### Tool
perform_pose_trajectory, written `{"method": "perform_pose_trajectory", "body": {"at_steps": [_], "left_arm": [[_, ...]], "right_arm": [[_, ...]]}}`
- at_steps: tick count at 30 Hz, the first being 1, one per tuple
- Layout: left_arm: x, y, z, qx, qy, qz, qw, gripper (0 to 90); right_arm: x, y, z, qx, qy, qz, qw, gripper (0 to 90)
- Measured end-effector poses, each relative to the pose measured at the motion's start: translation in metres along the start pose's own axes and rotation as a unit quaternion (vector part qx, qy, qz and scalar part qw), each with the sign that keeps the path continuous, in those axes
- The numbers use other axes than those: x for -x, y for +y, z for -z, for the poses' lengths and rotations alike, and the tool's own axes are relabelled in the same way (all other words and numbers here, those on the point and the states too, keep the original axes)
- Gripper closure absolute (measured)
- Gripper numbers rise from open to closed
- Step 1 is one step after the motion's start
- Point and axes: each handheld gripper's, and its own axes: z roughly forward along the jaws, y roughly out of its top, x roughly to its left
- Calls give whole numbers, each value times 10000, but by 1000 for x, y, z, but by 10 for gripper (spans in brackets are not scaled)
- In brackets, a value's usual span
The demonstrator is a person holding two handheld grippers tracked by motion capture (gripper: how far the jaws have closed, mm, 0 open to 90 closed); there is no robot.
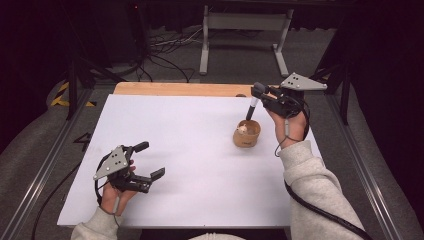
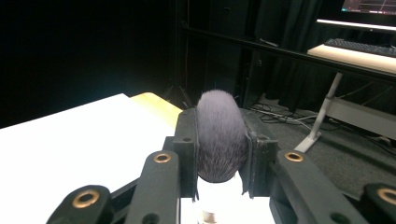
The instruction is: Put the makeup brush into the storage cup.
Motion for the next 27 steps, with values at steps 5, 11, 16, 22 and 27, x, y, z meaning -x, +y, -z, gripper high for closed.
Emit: {"method": "perform_pose_trajectory", "body": {"at_steps": [5,11,16,22,27], "left_arm": [[-1,-1,1,25,80,74,9999,14],[-1,-1,2,38,91,99,9999,14],[-2,-2,2,24,81,133,9999,14],[-4,-3,3,18,96,160,9998,15],[-4,-3,3,46,53,196,9998,14]], "right_arm": [[3,-8,-4,-73,-79,-75,9999,715],[6,-17,-6,-41,-35,-175,9998,715],[4,-24,-9,-39,21,-187,9998,714],[2,-34,-16,-107,45,-242,9996,714],[2,-42,-18,-187,29,-272,9995,714]]}}
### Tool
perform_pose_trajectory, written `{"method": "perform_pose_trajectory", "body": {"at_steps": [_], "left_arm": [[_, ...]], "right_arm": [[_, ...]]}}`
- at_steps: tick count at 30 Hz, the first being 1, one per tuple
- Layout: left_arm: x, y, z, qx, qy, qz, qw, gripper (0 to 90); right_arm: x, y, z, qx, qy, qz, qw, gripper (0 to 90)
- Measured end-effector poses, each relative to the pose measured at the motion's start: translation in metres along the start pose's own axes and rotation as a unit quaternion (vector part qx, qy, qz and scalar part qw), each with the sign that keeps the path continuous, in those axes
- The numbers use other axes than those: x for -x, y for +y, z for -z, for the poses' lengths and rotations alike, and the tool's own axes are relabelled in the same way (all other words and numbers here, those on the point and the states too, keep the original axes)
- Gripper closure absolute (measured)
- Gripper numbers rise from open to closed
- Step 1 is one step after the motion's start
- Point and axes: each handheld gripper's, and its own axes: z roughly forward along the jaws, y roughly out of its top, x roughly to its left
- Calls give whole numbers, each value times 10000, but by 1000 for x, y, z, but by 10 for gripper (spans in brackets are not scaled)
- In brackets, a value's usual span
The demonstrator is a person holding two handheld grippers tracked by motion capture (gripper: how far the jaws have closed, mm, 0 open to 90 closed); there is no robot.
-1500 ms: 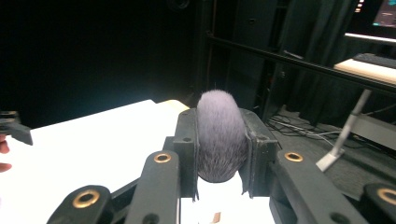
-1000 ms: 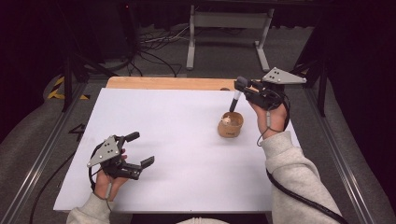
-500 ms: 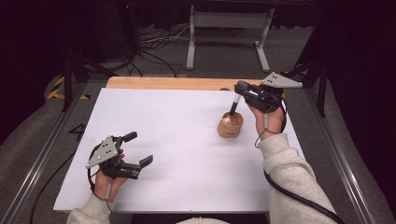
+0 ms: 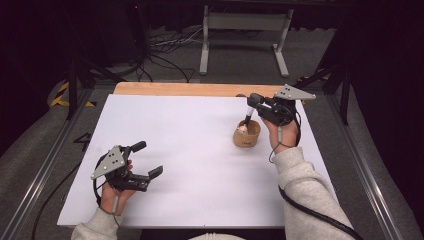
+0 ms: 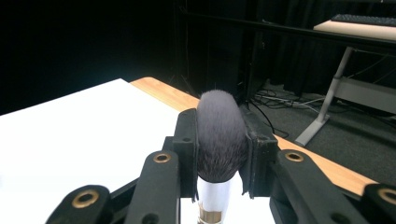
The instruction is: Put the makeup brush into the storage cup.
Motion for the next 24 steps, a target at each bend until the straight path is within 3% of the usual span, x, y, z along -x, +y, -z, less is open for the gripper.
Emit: {"method": "perform_pose_trajectory", "body": {"at_steps": [13,15,16,18,21,24], "left_arm": [[0,0,-2,2,-15,17,10000,13],[0,0,-2,5,-8,9,10000,13],[0,0,-2,5,-8,9,10000,13],[0,0,-2,-15,-21,18,10000,13],[0,0,-1,-5,-2,23,10000,12],[1,1,-1,6,-19,29,10000,10]], "right_arm": [[1,-10,-2,-178,42,-102,9998,684],[1,-11,-2,-171,-5,-58,9998,588],[1,-11,-2,-171,-5,-58,9998,588],[3,-10,1,-142,-155,-63,9998,415],[6,-6,8,-64,-347,-140,9993,238],[6,-1,18,39,-477,-146,9987,165]]}}
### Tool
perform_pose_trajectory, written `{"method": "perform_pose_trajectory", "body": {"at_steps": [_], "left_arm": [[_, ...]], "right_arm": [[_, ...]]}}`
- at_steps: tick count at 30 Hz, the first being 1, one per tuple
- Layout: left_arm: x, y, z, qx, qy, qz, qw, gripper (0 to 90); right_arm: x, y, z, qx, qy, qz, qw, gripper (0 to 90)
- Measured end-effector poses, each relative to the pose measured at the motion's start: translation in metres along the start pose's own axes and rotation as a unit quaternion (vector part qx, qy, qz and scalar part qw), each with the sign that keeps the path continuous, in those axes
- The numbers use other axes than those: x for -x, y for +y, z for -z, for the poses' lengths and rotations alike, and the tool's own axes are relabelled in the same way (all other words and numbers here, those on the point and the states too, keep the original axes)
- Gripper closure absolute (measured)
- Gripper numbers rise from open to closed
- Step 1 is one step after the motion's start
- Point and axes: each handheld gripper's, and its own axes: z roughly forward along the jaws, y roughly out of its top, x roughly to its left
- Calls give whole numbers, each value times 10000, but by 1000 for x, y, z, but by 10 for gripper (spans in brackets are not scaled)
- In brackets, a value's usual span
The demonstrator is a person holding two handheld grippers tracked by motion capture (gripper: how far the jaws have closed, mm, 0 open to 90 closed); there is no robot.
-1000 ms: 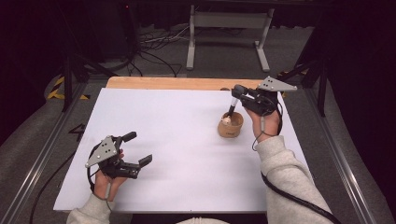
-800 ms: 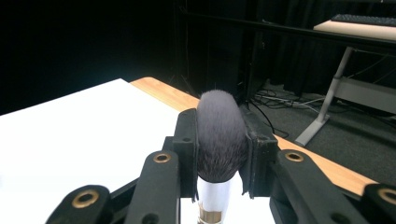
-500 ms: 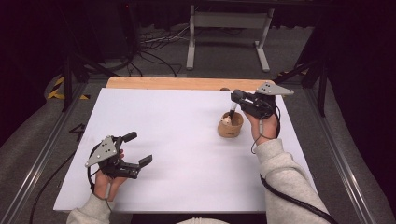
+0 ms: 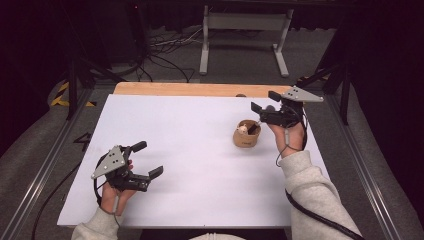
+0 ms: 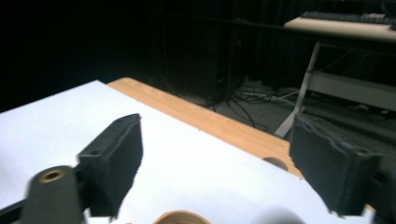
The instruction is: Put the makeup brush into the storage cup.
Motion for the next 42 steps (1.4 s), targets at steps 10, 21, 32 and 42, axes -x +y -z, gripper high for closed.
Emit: {"method": "perform_pose_trajectory", "body": {"at_steps": [10,21,32,42], "left_arm": [[1,1,2,-5,8,16,10000,8],[4,0,13,28,15,50,10000,4],[7,0,17,91,-2,90,9999,3],[11,-1,23,149,6,149,9998,3]], "right_arm": [[-9,11,36,302,178,324,9989,93],[-20,-3,75,608,474,579,9953,23],[-25,-30,103,916,746,709,9905,3],[-27,-66,109,935,854,571,9903,3]]}}
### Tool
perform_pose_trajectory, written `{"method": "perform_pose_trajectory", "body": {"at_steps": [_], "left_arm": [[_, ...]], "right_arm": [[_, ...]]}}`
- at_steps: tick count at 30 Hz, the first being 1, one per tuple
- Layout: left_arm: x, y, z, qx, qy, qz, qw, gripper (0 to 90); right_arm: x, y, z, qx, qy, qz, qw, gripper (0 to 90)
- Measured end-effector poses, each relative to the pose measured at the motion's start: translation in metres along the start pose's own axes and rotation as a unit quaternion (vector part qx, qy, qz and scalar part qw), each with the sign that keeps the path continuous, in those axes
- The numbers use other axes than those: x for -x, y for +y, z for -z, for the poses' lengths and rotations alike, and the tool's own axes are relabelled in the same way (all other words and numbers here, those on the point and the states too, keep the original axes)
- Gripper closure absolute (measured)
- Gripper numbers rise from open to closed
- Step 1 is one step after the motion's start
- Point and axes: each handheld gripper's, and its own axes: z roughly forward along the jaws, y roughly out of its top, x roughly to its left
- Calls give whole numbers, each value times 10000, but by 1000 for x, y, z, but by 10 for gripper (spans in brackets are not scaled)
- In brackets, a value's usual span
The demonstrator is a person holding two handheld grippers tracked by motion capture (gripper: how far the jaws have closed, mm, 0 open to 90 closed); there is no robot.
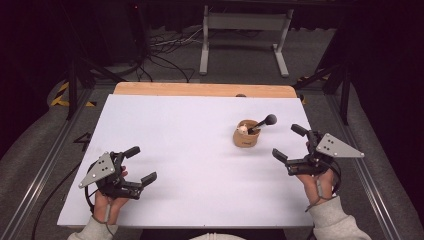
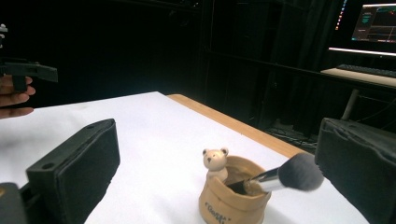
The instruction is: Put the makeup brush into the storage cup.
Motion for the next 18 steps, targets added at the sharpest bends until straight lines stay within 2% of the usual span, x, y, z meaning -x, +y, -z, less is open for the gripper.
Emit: {"method": "perform_pose_trajectory", "body": {"at_steps": [8,13,18], "left_arm": [[1,0,1,12,8,-26,10000,3],[3,-1,0,-22,12,-72,10000,3],[6,-4,-2,-37,-10,-15,10000,2]], "right_arm": [[-16,-18,3,-96,28,214,9997,3],[-22,-27,4,-83,63,190,9998,3],[-28,-37,3,-98,89,237,9996,3]]}}
